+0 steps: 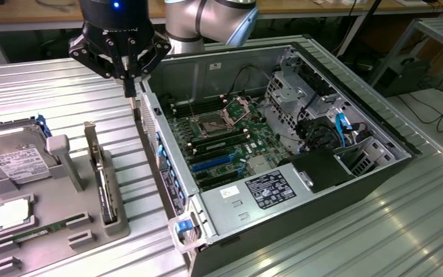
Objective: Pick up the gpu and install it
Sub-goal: 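Reach for the gpu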
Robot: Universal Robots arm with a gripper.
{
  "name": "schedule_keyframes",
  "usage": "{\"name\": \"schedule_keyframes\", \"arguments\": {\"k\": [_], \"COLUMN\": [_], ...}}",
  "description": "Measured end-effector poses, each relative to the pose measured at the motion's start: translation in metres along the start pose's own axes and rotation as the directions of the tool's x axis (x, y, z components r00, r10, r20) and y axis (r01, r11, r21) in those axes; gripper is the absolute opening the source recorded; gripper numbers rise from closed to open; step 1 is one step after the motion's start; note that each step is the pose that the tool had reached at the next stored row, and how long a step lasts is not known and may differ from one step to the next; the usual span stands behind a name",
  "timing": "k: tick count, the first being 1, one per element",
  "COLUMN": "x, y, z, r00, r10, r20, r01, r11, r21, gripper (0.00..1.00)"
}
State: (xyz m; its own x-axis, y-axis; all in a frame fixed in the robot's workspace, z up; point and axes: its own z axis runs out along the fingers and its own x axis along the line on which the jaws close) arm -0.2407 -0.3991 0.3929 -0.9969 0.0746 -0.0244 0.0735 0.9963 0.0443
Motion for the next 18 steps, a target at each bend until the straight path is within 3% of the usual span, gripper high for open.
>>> {"name": "schedule_keyframes", "arguments": {"k": [18], "x": [0.031], "y": [-0.0026], "z": [0.0], "r00": [0.9995], "r10": [-0.031], "r20": [-0.0013], "r01": [0.031], "r11": [0.9995], "r21": [-0.0008], "gripper": [0.11]}}
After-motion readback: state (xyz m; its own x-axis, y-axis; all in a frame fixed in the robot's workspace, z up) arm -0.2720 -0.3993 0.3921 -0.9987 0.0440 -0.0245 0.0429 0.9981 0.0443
